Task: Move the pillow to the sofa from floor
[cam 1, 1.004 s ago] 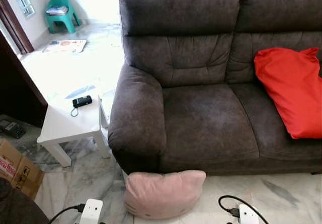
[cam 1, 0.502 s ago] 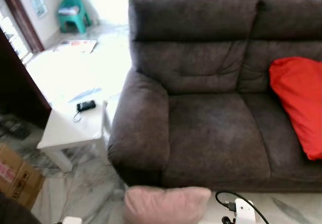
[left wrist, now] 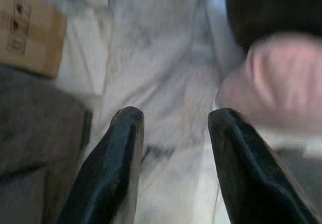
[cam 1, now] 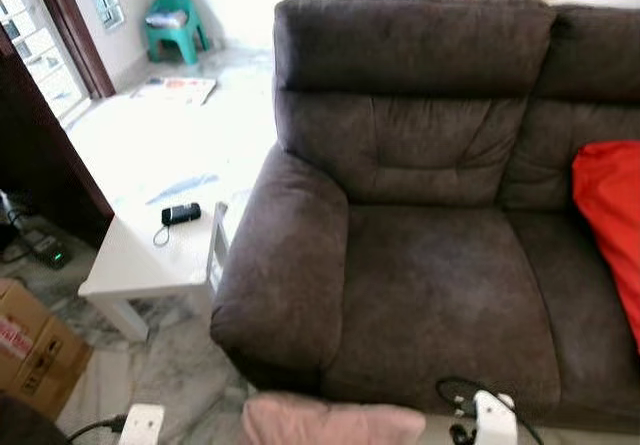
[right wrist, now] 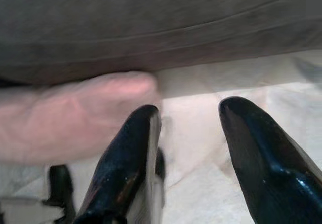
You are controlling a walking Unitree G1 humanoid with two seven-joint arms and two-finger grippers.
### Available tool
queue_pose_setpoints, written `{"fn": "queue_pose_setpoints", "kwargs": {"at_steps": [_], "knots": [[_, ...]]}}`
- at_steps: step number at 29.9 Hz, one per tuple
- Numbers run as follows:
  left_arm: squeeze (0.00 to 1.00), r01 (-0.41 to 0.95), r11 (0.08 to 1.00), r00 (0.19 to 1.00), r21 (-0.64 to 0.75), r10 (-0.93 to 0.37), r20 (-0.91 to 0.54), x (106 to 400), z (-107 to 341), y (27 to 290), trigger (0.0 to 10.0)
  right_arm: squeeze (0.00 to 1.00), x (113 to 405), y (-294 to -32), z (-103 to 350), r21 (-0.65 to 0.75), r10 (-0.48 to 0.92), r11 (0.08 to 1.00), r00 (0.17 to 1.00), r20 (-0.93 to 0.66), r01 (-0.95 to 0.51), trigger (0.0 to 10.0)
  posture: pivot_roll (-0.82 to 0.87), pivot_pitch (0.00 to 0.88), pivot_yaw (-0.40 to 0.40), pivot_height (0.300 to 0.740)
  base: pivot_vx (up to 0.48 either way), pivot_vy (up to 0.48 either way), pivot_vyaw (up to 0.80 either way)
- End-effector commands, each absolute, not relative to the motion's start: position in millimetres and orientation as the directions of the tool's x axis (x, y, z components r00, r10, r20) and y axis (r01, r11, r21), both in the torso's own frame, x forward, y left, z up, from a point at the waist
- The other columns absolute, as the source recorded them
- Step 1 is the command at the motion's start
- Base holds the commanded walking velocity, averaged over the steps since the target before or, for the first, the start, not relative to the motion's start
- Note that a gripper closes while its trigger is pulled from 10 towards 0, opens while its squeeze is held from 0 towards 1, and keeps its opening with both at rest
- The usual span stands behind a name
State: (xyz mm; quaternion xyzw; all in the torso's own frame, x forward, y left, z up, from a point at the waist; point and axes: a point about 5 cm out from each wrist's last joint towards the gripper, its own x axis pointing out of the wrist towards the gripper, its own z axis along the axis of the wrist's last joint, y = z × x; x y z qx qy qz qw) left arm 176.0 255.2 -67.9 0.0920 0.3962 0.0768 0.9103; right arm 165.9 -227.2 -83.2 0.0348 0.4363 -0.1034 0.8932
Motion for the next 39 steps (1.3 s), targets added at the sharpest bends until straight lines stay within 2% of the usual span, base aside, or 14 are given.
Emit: {"fn": "queue_pose_setpoints", "kwargs": {"at_steps": [1,3,5,6,8,10,11,15,21,28,39], "knots": [[0.0,-0.103,0.967,0.738,0.233,0.231,-0.634,194,-57,255,10.0,0.0,175,-221,-80,-0.005,-0.142,0.977,0.639,-0.756,0.212,10.0,0.12,0.0,-0.001,0.74,0.0,0.0,0.0],[0.0,-0.103,0.968,0.845,0.231,0.208,-0.492,228,-35,244,10.0,0.0,185,-220,-73,0.0,-0.147,0.978,0.687,-0.711,0.209,10.0,0.12,0.0,-0.001,0.74,0.0,0.0,0.0],[0.0,-0.099,0.967,0.913,0.235,0.182,-0.365,248,-15,238,10.0,0.0,196,-222,-66,0.005,-0.15,0.979,0.734,-0.662,0.204,10.0,0.12,0.0,-0.003,0.74,0.0,0.0,0.0],[0.0,-0.108,0.968,0.965,0.228,0.158,-0.211,268,10,232,10.0,0.0,212,-224,-53,0.017,-0.146,0.981,0.8,-0.582,0.191,10.0,0.11,0.0,-0.003,0.74,0.0,0.0,0.0],[0.0,-0.11,0.968,0.98,0.227,0.144,-0.137,276,24,228,10.0,0.0,223,-223,-44,0.024,-0.134,0.985,0.842,-0.523,0.172,10.0,0.11,0.0,-0.005,0.74,0.0,0.0,0.0],[0.0,-0.054,0.949,0.996,0.311,0.073,-0.049,284,38,219,10.0,0.0,240,-216,-28,0.035,-0.095,0.992,0.906,-0.412,0.12,10.0,0.11,0.0,-0.006,0.74,0.0,0.0,0.0],[0.0,-0.054,0.949,0.996,0.311,0.073,-0.049,284,38,219,10.0,0.0,240,-216,-28,0.035,-0.095,0.992,0.906,-0.412,0.12,10.0,0.11,0.0,-0.006,0.74,0.0,0.0,0.0],[0.0,-0.054,0.951,0.997,0.303,0.034,0.071,296,60,207,10.0,0.0,260,-208,-2,0.05,-0.091,0.993,0.969,-0.229,0.105,10.0,0.09,0.0,-0.003,0.74,0.0,0.0,0.0],[0.0,-0.078,0.953,0.985,0.292,0.03,0.168,300,76,194,10.0,0.0,273,-203,21,0.042,-0.086,0.995,0.993,-0.08,0.089,10.0,0.07,0.0,0.008,0.74,0.0,0.0,0.0],[0.0,-0.08,0.963,0.983,0.257,0.035,0.178,310,84,183,10.0,0.0,290,-204,55,0.028,-0.063,0.998,0.994,0.086,0.061,10.0,0.01,0.0,0.013,0.74,0.0,0.0,0.0],[0.0,-0.132,0.959,0.98,0.25,0.088,0.179,327,99,197,10.0,0.0,313,-200,76,0.038,-0.053,0.998,0.99,0.127,0.048,10.0,0.04,0.0,0.011,0.74,0.0,0.0,0.0]]}}
